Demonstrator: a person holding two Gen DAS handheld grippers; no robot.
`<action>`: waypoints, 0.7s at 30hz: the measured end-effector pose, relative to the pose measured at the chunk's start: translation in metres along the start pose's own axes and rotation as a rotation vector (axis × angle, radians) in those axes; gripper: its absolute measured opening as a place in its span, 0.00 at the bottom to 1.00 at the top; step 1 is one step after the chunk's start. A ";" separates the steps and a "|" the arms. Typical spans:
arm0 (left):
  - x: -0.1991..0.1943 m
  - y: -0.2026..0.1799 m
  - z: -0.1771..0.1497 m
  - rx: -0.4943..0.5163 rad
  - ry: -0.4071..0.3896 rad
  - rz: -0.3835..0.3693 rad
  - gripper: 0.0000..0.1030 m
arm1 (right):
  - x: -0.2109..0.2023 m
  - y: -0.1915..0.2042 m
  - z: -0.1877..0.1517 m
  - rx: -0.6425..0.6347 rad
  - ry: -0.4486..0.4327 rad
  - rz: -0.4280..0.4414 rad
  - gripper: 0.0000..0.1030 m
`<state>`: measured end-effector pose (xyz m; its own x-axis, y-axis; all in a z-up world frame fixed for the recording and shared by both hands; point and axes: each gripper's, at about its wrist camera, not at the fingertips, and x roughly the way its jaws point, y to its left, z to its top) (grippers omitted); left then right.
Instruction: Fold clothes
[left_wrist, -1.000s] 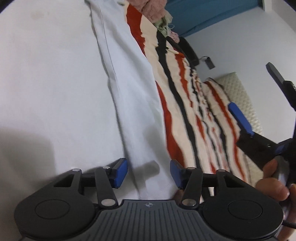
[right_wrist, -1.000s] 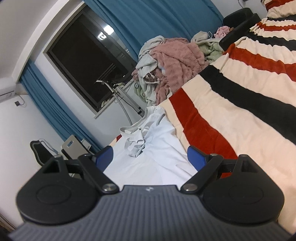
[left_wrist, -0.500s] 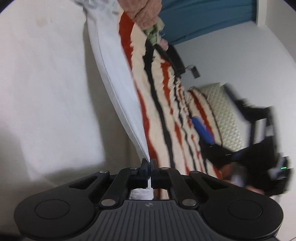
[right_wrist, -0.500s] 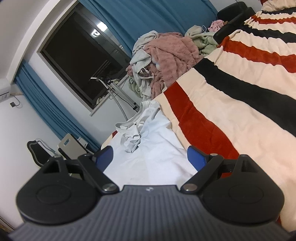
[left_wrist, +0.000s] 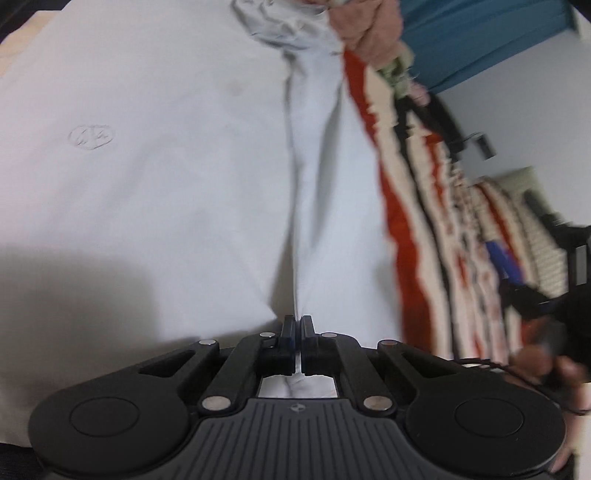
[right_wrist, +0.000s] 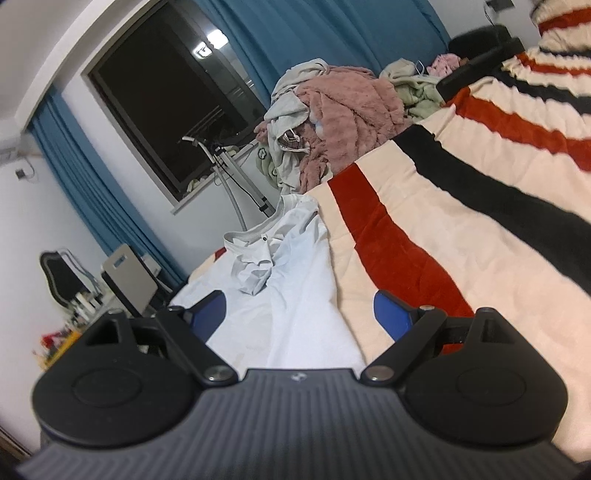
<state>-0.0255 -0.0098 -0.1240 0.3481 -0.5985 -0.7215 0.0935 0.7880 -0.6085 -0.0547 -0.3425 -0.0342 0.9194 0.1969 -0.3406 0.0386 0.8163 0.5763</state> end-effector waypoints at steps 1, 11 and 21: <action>-0.001 0.001 0.001 0.008 0.003 0.005 0.03 | 0.001 0.004 0.000 -0.019 0.003 -0.007 0.86; -0.040 -0.016 0.063 0.125 -0.105 0.099 0.35 | 0.021 0.076 0.052 -0.201 -0.083 0.025 0.86; 0.069 -0.067 0.233 0.368 -0.346 0.400 0.66 | 0.100 0.041 0.025 -0.218 -0.032 -0.107 0.85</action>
<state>0.2097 -0.0703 -0.0560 0.6978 -0.2151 -0.6833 0.1866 0.9755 -0.1165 0.0491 -0.3031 -0.0262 0.9266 0.0889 -0.3655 0.0540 0.9302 0.3631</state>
